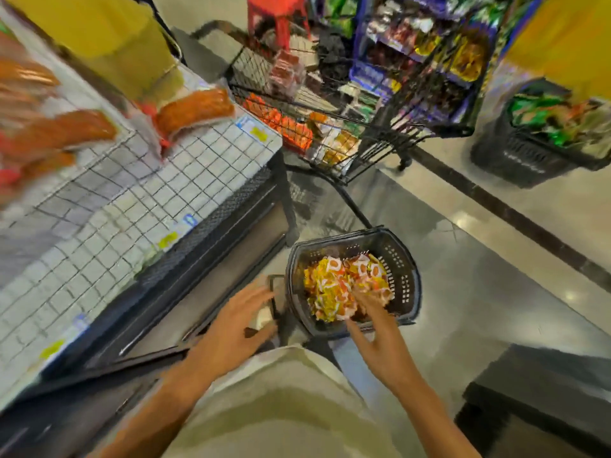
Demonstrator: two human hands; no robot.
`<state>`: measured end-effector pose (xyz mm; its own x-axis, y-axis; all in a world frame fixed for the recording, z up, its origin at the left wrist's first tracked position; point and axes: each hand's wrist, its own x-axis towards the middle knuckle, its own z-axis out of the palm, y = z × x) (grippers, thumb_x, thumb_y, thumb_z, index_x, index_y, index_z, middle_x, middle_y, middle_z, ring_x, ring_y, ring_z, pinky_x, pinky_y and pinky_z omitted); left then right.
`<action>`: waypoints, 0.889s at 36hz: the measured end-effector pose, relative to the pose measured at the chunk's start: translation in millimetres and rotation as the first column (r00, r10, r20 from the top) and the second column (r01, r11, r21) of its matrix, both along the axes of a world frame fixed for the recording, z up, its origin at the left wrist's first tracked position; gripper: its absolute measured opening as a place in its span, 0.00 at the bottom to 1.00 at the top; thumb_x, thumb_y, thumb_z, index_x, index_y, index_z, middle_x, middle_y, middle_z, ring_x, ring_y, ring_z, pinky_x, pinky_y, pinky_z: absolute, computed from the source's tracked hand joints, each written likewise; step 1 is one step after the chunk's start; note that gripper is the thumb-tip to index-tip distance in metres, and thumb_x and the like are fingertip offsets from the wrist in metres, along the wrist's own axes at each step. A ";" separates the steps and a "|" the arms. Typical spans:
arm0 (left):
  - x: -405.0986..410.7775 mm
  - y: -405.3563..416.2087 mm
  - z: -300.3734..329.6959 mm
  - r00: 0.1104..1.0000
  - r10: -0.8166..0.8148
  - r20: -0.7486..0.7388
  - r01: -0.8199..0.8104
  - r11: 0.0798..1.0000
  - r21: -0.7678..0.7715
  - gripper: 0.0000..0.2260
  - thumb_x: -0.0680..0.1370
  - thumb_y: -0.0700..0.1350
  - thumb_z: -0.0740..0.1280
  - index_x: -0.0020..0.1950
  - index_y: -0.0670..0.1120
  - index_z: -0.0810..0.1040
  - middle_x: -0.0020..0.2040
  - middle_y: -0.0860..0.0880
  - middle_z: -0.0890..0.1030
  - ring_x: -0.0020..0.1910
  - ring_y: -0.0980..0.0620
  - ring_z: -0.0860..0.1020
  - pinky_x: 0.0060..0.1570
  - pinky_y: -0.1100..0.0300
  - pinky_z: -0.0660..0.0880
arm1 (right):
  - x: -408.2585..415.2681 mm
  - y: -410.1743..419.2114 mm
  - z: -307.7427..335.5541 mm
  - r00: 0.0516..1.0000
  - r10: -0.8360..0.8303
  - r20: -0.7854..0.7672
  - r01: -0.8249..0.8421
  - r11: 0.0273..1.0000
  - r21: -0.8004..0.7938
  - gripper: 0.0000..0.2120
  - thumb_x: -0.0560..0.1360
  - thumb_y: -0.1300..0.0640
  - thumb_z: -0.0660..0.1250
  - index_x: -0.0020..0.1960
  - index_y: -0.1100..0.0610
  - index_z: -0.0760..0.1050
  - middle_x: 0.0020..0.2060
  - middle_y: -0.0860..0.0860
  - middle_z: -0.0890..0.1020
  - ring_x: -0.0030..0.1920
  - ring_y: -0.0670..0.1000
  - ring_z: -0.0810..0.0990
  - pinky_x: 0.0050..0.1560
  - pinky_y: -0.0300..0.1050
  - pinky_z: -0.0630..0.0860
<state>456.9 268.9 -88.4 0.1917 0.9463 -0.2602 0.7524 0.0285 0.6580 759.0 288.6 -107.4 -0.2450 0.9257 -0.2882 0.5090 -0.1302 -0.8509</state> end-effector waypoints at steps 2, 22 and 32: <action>-15.3 -27.8 5.7 0.995 0.097 -0.027 -0.098 0.995 -0.037 0.24 0.79 0.56 0.68 0.73 0.60 0.66 0.74 0.59 0.64 0.75 0.61 0.57 0.75 0.60 0.55 | -3.9 -3.2 3.5 0.998 0.051 0.026 -0.049 0.998 -0.041 0.25 0.79 0.46 0.66 0.75 0.46 0.68 0.75 0.44 0.70 0.76 0.44 0.66 0.74 0.44 0.66; -151.7 -261.6 22.1 0.811 0.583 -0.042 -0.585 0.810 -0.050 0.27 0.80 0.52 0.68 0.77 0.56 0.64 0.78 0.59 0.59 0.78 0.58 0.54 0.75 0.64 0.49 | -216.2 -51.2 59.3 0.573 0.729 0.374 -0.769 0.636 -0.061 0.29 0.82 0.44 0.65 0.79 0.52 0.64 0.77 0.49 0.68 0.77 0.49 0.65 0.76 0.40 0.60; -246.4 -474.5 27.1 0.585 0.811 -0.022 -0.809 0.581 -0.089 0.26 0.78 0.47 0.72 0.73 0.57 0.66 0.70 0.60 0.67 0.72 0.52 0.68 0.72 0.61 0.62 | -358.7 -183.9 56.4 0.287 0.885 0.366 -0.893 0.385 -0.232 0.29 0.80 0.38 0.62 0.79 0.43 0.61 0.73 0.49 0.72 0.63 0.47 0.77 0.67 0.42 0.69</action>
<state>210.5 -205.7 -61.3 -0.6381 0.6871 -0.3474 0.3783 0.6728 0.6358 400.2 104.6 -51.0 -0.7970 0.2150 -0.5645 0.5573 0.6222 -0.5499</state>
